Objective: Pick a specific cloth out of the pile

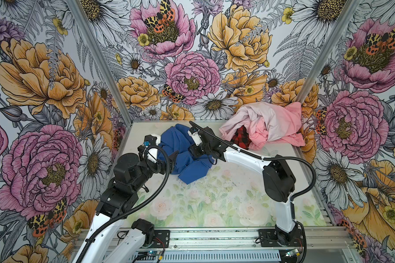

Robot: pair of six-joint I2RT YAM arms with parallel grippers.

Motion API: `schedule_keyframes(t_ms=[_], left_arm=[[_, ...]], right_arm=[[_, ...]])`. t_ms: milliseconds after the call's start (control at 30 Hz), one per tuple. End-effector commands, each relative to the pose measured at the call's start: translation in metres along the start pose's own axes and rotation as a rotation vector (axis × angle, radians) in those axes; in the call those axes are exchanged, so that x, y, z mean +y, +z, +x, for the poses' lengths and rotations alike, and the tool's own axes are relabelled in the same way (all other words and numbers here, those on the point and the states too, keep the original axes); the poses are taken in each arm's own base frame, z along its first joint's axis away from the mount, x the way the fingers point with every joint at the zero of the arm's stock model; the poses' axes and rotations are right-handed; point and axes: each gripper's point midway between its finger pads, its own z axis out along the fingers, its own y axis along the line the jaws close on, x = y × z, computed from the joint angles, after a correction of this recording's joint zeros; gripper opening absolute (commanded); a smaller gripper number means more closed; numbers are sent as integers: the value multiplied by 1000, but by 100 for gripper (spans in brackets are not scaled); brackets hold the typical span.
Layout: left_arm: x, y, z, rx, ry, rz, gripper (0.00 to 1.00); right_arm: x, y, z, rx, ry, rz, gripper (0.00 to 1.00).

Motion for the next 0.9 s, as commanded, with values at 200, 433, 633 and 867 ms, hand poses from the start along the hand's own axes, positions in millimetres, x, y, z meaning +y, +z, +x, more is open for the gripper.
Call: schedule_keyframes(t_ms=[200, 433, 633, 867], left_arm=[[0, 6, -8, -12, 34, 9, 99], [-6, 6, -15, -40, 16, 46, 99], [-6, 2, -14, -49, 14, 42, 99], [-3, 5, -14, -44, 33, 30, 99]], right_arm=[[-6, -61, 63, 53, 1, -6, 80], [-17, -26, 82, 125, -87, 14, 81], [-21, 0, 90, 153, -106, 11, 83], [-14, 10, 91, 163, -86, -32, 26]])
